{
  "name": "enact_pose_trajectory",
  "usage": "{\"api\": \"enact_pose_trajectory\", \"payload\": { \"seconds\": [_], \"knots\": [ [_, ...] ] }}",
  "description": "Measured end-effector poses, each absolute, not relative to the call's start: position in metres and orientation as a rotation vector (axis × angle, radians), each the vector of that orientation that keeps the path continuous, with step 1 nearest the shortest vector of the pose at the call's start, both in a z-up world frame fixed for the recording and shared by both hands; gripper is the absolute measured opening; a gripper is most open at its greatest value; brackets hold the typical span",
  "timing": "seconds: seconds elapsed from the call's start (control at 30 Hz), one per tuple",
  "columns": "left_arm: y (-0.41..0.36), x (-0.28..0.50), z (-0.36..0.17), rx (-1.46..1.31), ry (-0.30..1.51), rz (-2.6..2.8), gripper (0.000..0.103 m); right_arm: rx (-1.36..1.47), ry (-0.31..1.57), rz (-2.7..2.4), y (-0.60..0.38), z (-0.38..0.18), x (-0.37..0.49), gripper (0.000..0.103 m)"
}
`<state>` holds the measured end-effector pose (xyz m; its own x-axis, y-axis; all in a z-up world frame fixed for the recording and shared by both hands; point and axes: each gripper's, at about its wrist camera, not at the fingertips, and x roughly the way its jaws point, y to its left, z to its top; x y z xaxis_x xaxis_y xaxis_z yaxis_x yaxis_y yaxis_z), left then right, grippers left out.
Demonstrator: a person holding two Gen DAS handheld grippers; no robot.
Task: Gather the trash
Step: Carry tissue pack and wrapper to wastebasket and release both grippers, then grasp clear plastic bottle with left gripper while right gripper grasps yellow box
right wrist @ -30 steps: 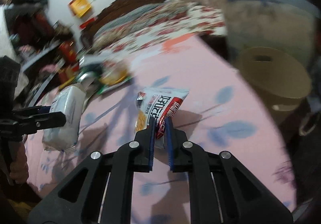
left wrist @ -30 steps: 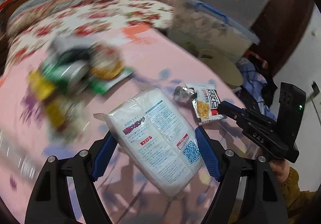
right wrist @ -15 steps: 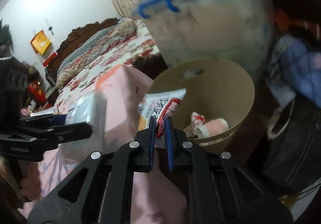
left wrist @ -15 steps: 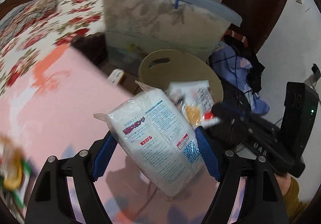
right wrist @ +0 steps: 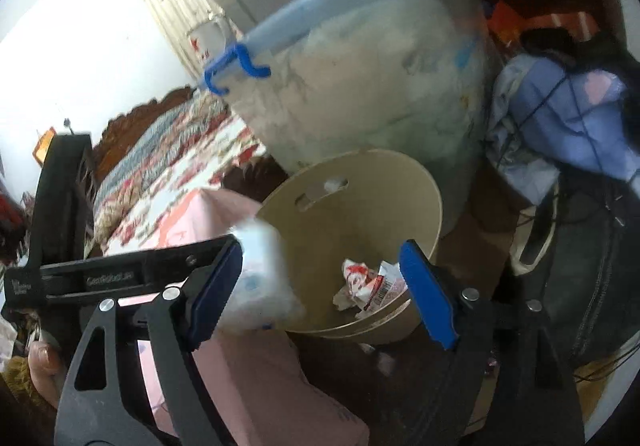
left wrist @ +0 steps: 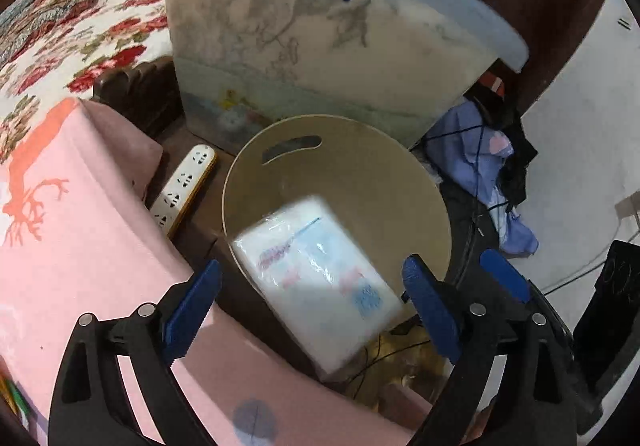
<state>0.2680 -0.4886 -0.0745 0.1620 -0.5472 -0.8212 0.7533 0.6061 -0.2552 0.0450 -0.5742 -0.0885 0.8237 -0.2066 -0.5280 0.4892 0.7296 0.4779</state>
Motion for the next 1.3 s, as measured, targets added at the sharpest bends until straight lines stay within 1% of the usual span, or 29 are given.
{"api": "enact_pose_trajectory", "payload": {
  "seconds": [0.1,0.23,0.3,0.4,0.57,0.8,0.93,1.13,1.23,1.27,1.3],
  "knots": [
    [-0.481,0.263,-0.061,0.233,1.036,-0.952,0.089,0.698,0.420,-0.417,-0.571,-0.085,0.035,0.080],
    [-0.451,0.254,-0.027,0.133,0.978,-0.960,0.089,0.727,0.386,-0.395,-0.555,-0.078,0.023,0.079],
    [-0.424,0.243,-0.010,0.072,0.952,-0.969,0.089,0.726,0.384,-0.378,-0.546,-0.075,0.020,0.077],
    [-0.386,0.217,0.000,0.058,0.925,-0.978,0.089,0.716,0.391,-0.333,-0.528,-0.071,0.020,0.072],
    [-0.316,0.171,-0.006,0.132,0.885,-0.937,0.089,0.706,0.449,-0.220,-0.489,-0.071,0.037,0.059],
    [-0.183,0.131,-0.023,0.094,0.925,-0.805,0.088,0.633,0.530,-0.033,-0.411,-0.065,0.074,0.058],
    [-0.101,0.130,-0.018,-0.031,0.935,-0.661,0.088,0.560,0.588,0.115,-0.346,-0.058,0.100,0.060],
    [0.041,0.151,-0.013,-0.368,0.890,-0.291,0.088,0.446,0.680,0.326,-0.239,-0.055,0.130,0.060],
    [0.077,0.158,-0.022,-0.470,0.905,-0.230,0.088,0.292,0.718,0.414,-0.173,-0.056,0.137,0.057],
    [0.084,0.160,-0.027,-0.480,0.917,-0.216,0.088,0.261,0.728,0.423,-0.160,-0.057,0.140,0.053],
    [0.089,0.161,-0.031,-0.489,0.927,-0.212,0.088,0.223,0.751,0.442,-0.141,-0.060,0.146,0.052]
  ]
}}
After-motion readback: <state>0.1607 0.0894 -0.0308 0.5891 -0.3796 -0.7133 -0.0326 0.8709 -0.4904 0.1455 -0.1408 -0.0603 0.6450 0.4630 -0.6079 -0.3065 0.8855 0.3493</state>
